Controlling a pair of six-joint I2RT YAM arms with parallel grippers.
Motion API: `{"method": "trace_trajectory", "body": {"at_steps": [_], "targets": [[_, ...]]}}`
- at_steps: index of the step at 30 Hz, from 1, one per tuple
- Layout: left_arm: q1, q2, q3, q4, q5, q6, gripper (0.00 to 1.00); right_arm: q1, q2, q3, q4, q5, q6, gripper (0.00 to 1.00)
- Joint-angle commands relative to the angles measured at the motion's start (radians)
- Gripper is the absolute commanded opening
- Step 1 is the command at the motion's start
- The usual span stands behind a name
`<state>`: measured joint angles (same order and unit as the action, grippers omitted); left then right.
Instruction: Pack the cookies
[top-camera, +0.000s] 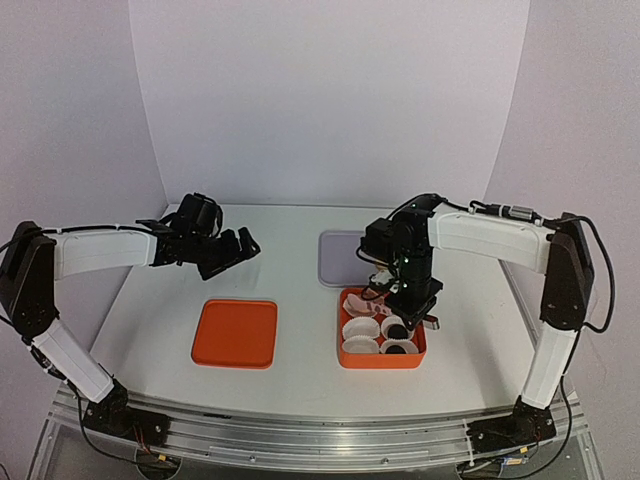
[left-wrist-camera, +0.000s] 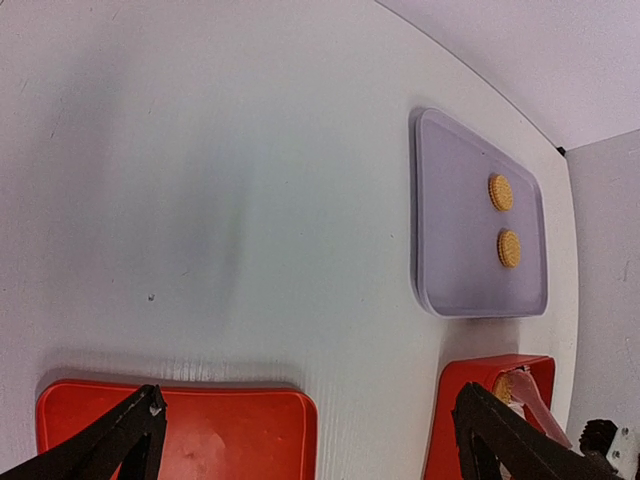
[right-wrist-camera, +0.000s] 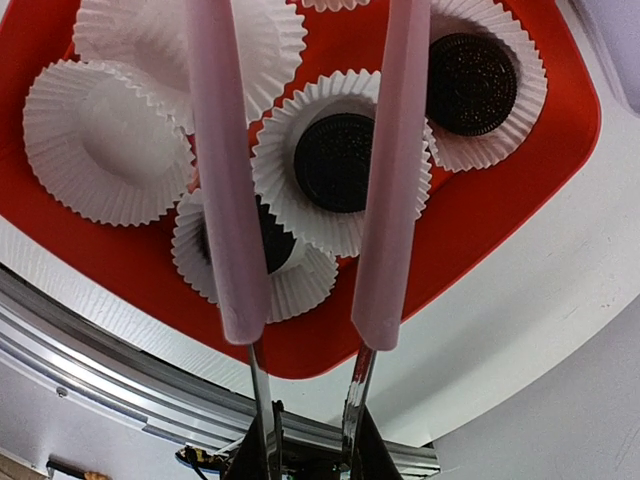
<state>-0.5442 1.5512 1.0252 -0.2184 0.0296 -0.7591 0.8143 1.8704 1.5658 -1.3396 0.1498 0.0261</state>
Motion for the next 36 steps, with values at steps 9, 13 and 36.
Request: {"method": "trace_trajectory", "body": {"at_steps": [9,13,36], "targets": [[0.004,-0.048,-0.009,0.001,-0.017,-0.013,1.00,0.005,0.047,0.053,-0.341,0.044,-0.009,0.02],[0.004,-0.051,-0.008,0.001,-0.018,-0.015,1.00,0.006,0.052,0.052,-0.339,0.044,-0.010,0.02],[0.004,-0.057,-0.015,-0.001,-0.020,-0.013,1.00,0.006,0.069,0.062,-0.337,0.055,0.007,0.22]]}}
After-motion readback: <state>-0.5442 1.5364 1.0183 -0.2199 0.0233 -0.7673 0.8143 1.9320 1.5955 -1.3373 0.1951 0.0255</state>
